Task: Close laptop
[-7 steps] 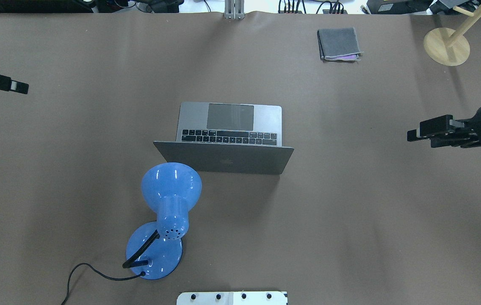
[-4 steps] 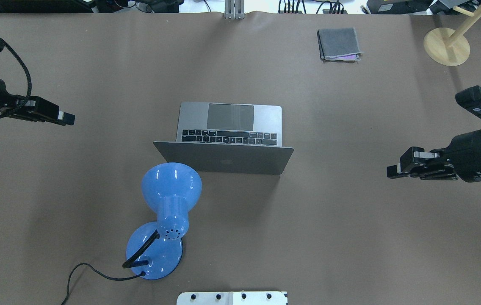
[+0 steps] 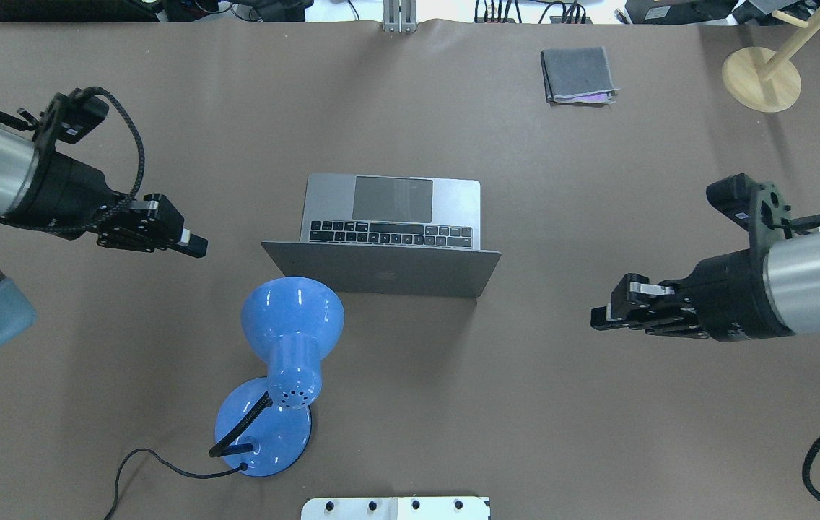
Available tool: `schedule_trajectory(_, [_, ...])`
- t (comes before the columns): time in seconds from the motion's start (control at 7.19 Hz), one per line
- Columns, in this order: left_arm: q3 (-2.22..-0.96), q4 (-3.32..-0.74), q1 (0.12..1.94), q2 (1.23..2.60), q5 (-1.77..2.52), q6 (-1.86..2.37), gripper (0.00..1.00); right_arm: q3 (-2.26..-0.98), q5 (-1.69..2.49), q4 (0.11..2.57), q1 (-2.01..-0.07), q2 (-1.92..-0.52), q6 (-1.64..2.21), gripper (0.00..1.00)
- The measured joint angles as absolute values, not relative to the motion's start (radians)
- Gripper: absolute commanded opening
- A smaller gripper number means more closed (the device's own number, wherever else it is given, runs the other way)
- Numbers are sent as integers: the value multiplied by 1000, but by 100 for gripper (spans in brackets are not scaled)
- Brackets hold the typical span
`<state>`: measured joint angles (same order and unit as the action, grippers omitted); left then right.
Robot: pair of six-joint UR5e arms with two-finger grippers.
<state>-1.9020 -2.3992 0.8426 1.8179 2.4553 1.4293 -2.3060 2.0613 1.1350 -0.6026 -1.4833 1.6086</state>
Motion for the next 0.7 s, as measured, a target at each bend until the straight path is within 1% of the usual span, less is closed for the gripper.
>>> schedule_trajectory(0.14, [-1891, -2399, 826, 1829, 2450, 1439, 0, -2306, 1999, 1261, -550, -1386, 1626, 0])
schedule_trajectory(0.28, [-1873, -2398, 815, 1844, 2448, 1442, 0, -2303, 1928, 1338, -491, -1328, 1635, 0])
schedule_trajectory(0.56, [-1836, -2397, 802, 1875, 2441, 1443, 0, -2276, 1827, 1378, -403, -1281, 1645, 0])
schedule_trajectory(0.7, [-1830, -2395, 798, 1884, 2440, 1443, 0, -2241, 1807, 1382, -400, -1252, 1643, 0])
